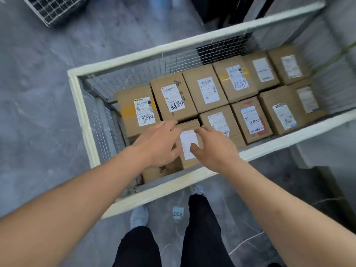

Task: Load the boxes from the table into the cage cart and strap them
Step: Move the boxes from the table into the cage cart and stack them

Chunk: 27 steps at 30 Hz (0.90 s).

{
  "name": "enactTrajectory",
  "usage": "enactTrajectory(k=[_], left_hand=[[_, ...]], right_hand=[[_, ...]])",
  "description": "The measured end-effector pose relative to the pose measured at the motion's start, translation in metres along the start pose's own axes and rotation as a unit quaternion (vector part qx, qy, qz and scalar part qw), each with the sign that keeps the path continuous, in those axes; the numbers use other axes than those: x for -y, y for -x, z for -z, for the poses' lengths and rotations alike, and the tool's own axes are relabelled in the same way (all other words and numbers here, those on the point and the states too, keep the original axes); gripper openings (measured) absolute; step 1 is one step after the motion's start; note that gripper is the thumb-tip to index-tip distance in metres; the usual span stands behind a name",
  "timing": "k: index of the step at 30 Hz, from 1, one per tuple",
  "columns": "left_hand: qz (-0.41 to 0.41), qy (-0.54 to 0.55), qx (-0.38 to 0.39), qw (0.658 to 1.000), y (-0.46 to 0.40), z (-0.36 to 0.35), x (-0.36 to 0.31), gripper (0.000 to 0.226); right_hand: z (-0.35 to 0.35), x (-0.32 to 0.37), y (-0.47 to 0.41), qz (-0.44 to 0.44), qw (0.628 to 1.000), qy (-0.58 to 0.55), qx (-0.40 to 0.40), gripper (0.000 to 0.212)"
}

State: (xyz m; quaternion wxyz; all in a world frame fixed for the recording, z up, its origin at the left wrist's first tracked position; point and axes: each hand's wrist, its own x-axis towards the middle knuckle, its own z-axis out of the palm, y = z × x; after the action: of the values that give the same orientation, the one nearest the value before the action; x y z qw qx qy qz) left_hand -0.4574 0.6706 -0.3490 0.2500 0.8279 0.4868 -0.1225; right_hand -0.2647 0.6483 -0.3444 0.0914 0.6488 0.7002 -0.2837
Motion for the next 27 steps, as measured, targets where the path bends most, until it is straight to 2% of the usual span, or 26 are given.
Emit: enactTrajectory(k=[5, 11, 15, 27], left_hand=[[-0.057, -0.042, -0.022, 0.997, 0.067, 0.067, -0.013, 0.067], [-0.131, -0.102, -0.093, 0.982, 0.143, 0.142, -0.031, 0.057], [-0.187, -0.105, -0.129, 0.968, 0.189, 0.191, -0.051, 0.063], [-0.303, -0.136, -0.193, 0.923, 0.288, 0.305, -0.176, 0.065]], right_hand=[[0.046, 0.05, 0.073, -0.036, 0.995, -0.016, -0.09, 0.045], [0.102, 0.108, 0.167, -0.07, 0.983, -0.007, -0.172, 0.054], [0.137, 0.139, 0.233, -0.098, 0.971, -0.006, -0.216, 0.057], [0.233, 0.154, 0.414, -0.162, 0.928, 0.005, -0.335, 0.054]])
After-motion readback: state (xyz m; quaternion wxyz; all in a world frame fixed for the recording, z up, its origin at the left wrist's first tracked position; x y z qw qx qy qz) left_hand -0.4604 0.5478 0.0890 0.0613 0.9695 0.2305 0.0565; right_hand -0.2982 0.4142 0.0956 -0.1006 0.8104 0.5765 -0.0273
